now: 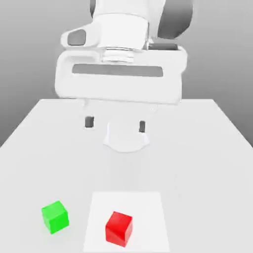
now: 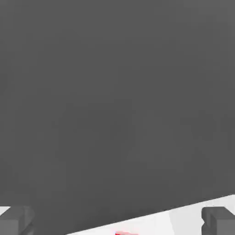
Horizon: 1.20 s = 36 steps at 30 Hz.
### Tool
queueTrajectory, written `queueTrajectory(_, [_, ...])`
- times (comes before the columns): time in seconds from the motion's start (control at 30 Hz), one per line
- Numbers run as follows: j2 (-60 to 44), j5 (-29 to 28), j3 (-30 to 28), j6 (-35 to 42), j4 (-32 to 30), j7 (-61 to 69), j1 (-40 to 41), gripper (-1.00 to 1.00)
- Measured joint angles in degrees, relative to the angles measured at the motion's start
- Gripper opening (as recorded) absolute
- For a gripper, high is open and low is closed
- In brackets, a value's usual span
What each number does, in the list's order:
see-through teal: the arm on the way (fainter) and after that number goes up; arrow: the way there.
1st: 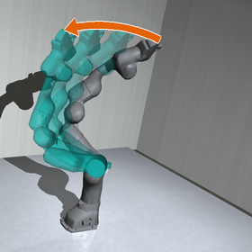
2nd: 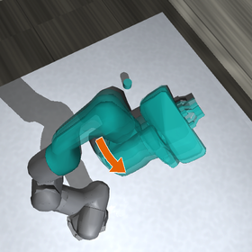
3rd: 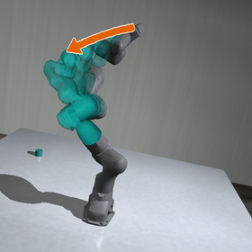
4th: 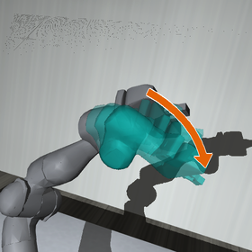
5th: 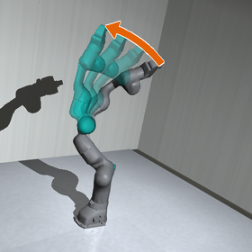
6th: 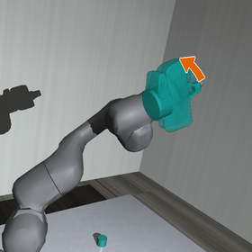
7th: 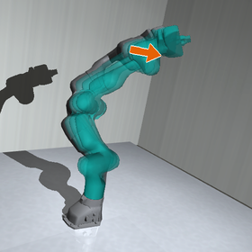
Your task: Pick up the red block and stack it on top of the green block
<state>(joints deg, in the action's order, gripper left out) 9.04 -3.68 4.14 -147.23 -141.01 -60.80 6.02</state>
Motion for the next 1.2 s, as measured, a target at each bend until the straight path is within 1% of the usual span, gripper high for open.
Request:
queueTrajectory(0.13, [-8.26, 0.09, -0.29, -3.51, -2.09, -2.73, 0.24, 0.00])
queueTrajectory(0.27, [-16.44, 1.56, -0.22, -7.08, -4.21, -4.47, 0.33, 0.00])
queueTrajectory(0.43, [-26.78, 0.75, -1.08, -14.97, -3.44, -5.81, -0.27, 0.00])
queueTrajectory(0.47, [-28.58, 0.42, -1.35, -16.49, -3.18, -6.05, -0.48, -1.00])
queueTrajectory(0.7, [-28.89, 0.27, -1.39, -16.81, -3.14, -6.19, -0.51, -1.00])
queueTrajectory(0.87, [-20.03, 1.90, -0.50, -9.31, -4.52, -5.12, 0.18, -1.00])
queueTrajectory(1.03, [-15.55, 2.88, -6.16, -5.85, -5.60, -16.48, 3.88, -1.00])
queueTrajectory(1.2, [-12.27, 4.18, -11.09, -3.63, -6.58, -29.26, 10.77, -1.00])
